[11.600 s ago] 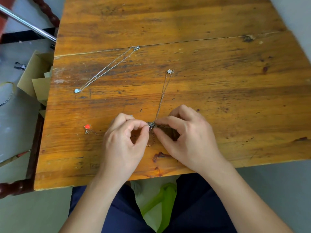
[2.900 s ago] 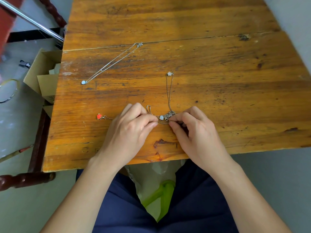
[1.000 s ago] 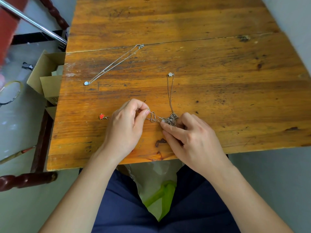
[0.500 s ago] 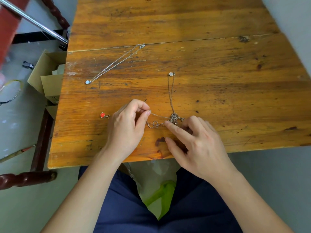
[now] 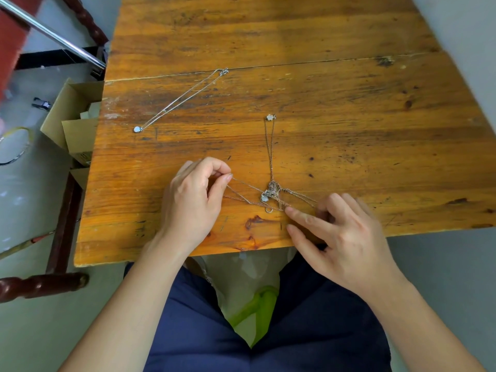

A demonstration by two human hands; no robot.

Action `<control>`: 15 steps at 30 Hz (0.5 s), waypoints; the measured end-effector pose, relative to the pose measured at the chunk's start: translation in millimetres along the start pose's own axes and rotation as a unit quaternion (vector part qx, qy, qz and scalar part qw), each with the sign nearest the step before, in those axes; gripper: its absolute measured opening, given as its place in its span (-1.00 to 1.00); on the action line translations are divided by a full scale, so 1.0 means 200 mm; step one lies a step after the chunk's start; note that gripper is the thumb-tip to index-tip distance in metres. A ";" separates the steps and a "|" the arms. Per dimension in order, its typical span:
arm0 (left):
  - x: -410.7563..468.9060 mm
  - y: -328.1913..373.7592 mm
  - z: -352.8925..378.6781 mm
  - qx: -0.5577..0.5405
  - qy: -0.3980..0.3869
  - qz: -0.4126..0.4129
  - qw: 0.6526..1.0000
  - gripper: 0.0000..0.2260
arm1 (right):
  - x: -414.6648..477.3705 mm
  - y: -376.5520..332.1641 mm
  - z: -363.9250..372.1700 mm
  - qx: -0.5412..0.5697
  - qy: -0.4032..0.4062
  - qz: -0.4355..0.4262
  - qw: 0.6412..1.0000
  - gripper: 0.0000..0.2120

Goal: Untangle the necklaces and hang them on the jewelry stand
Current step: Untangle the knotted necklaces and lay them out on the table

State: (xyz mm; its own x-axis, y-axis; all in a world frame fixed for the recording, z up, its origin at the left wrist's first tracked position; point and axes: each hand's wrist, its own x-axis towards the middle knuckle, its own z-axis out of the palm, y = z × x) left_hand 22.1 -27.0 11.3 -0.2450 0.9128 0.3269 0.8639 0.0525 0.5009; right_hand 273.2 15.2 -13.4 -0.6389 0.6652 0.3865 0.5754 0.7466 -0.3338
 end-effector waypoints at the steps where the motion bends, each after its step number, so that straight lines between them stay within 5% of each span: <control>1: 0.00 0.00 0.00 -0.001 0.002 0.000 1.000 -0.97 | 0.00 0.01 -0.01 -0.002 0.003 0.005 1.000 -0.73; 6: -0.02 -0.01 0.01 -0.019 -0.005 -0.013 1.000 -0.96 | 0.01 -0.04 0.02 0.008 0.023 0.034 0.999 -0.74; 10: -0.01 0.02 -0.03 -0.142 -0.024 -0.095 0.985 -0.93 | 0.05 -0.08 0.06 0.023 0.031 0.033 0.999 -0.73; 15: 0.06 0.09 -0.09 -0.372 -0.047 -0.205 0.904 -0.90 | 0.05 -0.08 0.07 0.032 0.039 0.034 0.998 -0.77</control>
State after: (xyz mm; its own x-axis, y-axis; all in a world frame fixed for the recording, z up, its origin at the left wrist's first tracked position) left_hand 27.8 -22.4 38.3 -0.4084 0.9107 -0.0610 0.1656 0.1397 0.9763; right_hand 250.7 10.2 -16.7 -0.5558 0.7139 0.4260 0.5806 0.7000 -0.4158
